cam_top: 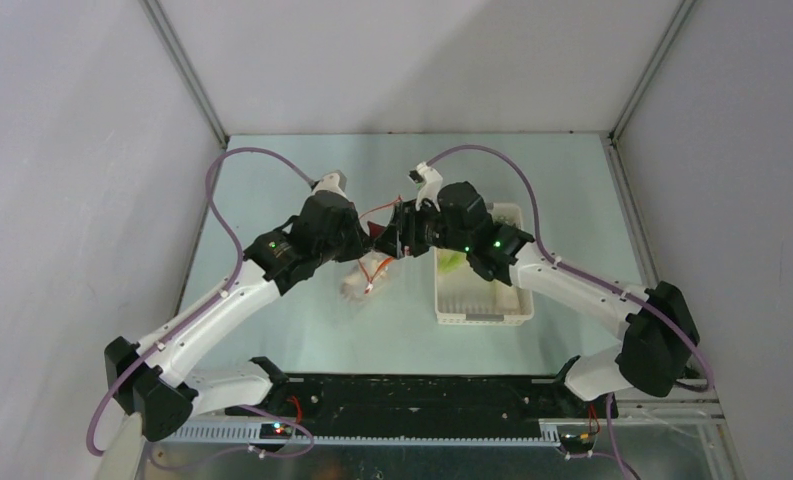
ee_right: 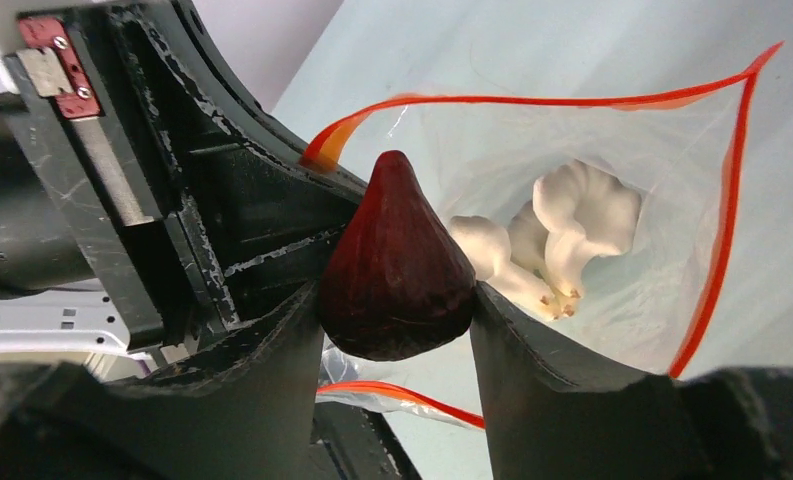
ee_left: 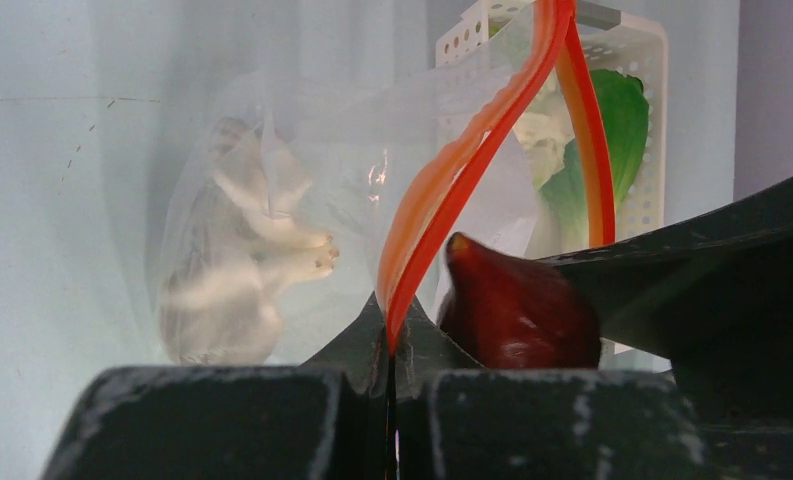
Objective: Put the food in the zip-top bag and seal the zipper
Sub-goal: Place the fake vegetable in the zipper food storage bag, then pick up the fake vegetable from the bin.
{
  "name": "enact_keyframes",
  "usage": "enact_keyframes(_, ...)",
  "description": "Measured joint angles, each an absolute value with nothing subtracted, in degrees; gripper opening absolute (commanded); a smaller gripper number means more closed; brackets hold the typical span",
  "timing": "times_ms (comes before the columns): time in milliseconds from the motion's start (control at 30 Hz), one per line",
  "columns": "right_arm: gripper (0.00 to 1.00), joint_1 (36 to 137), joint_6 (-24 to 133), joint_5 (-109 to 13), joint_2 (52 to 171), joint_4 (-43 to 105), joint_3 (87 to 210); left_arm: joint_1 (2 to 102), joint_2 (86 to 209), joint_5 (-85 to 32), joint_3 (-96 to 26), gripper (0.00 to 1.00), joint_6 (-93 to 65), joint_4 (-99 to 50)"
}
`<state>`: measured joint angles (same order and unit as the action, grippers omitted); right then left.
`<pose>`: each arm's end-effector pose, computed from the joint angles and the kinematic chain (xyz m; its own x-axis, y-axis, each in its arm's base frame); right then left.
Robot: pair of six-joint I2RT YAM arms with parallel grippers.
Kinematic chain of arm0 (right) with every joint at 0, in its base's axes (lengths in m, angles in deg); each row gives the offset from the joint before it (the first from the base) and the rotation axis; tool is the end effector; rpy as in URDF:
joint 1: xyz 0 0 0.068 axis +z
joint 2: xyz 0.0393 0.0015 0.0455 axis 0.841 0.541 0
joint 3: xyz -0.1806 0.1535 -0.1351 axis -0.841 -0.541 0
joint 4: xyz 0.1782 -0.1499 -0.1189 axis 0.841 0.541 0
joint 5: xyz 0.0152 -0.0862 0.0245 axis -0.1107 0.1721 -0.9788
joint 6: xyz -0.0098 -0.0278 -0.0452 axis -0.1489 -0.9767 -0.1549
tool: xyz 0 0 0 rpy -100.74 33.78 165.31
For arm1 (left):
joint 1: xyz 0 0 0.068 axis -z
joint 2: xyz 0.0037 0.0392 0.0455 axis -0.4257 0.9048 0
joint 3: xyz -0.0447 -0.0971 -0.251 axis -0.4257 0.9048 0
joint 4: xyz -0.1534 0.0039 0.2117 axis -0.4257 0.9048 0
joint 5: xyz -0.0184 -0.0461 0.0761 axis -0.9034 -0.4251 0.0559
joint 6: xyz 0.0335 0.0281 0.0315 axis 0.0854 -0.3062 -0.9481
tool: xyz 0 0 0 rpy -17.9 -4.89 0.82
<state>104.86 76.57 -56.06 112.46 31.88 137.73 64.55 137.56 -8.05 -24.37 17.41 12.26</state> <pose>0.2200 0.2548 0.3279 -0.6087 0.0182 -0.7932 -0.6714 0.5210 0.5271 0.1933 -0.1503 0.3286 -0.7058 -0.2904 -0.6462 0.0478 0.8905 -0.4524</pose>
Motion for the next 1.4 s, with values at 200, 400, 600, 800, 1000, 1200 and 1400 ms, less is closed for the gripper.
enact_keyframes(200, 0.94, 106.4, 76.4, -52.4, 113.1, 32.9, 138.0, 64.5, 137.5, -8.0, -24.1, 0.00, 17.5, 12.5)
enact_keyframes(400, 0.99, 106.8, 76.4, -50.1, 113.1, 34.2, 138.2, 64.6, 137.5, -8.0, -23.8, 0.00, 17.5, 12.4)
enact_keyframes(600, 1.00, 107.1, 76.1, -48.6, 112.3, 36.2, 138.2, 64.6, 137.3, -8.0, -23.1, 0.00, 17.5, 12.0)
enact_keyframes(800, 1.00, 106.6, 73.9, -46.2, 107.9, 37.9, 138.2, 64.6, 137.2, -8.0, -23.1, 0.00, 17.5, 12.0)
enact_keyframes(1000, 0.99, 99.3, 74.1, -47.3, 100.8, 38.3, 136.6, 64.6, 137.2, -8.0, -23.1, 0.00, 17.5, 11.9)
enact_keyframes(1200, 0.99, 89.5, 75.1, -46.1, 95.3, 41.9, 132.0, 64.6, 137.0, -8.0, -23.1, 0.00, 17.5, 11.7)
enact_keyframes(1400, 0.99, 85.8, 75.1, -38.1, 94.5, 50.5, 131.0, 64.6, 137.0, -8.0, -23.1, 0.00, 17.5, 11.6)
